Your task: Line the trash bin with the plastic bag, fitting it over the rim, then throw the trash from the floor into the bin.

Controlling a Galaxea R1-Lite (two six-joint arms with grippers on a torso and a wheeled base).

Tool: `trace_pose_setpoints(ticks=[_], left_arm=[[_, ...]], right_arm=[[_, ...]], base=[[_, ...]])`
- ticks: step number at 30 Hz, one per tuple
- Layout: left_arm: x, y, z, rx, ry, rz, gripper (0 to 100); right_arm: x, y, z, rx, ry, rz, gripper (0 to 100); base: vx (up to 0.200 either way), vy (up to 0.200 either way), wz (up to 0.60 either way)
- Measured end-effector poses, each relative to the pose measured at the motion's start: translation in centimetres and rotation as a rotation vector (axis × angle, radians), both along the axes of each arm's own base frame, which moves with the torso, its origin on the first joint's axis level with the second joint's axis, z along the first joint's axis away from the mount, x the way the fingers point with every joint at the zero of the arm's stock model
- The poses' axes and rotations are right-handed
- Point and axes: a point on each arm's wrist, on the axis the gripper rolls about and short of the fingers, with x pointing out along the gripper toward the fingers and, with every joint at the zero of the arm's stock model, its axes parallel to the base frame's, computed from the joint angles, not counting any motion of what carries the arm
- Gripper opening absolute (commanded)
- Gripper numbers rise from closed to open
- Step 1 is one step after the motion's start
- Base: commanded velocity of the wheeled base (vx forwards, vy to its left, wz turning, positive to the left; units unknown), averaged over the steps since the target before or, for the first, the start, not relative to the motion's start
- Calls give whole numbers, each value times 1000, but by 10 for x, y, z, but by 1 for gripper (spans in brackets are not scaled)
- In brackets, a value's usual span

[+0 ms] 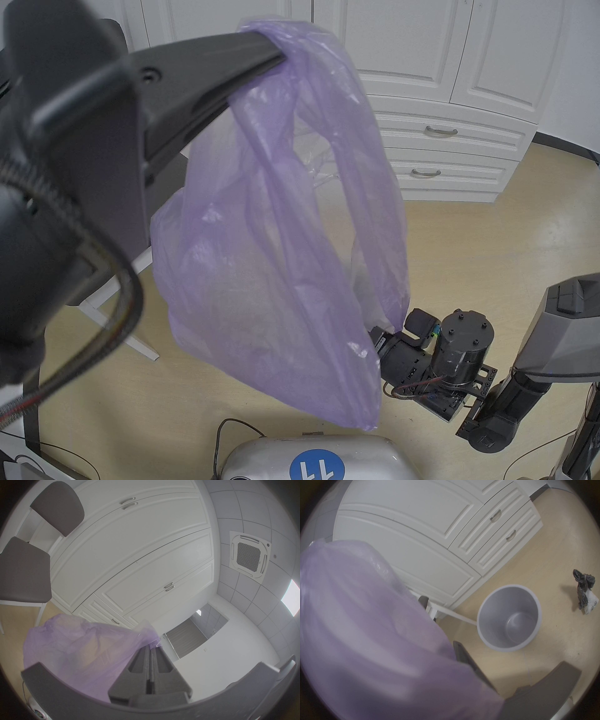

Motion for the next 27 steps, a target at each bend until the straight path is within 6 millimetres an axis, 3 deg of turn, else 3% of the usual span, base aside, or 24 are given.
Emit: trace_pose_setpoints(ticks=[11, 12, 27], left_arm=[[7, -2, -4, 19, 5, 30, 0], [7, -2, -4, 20, 4, 31, 0], [8, 1, 2, -27, -18, 43, 0]], right_arm=[[-10, -11, 0, -96, -34, 41, 0], [-11, -12, 0, -99, -34, 41, 100], [-20, -17, -2, -132, -26, 88, 100]], base=[[0, 0, 0], [0, 0, 0], [0, 0, 0]])
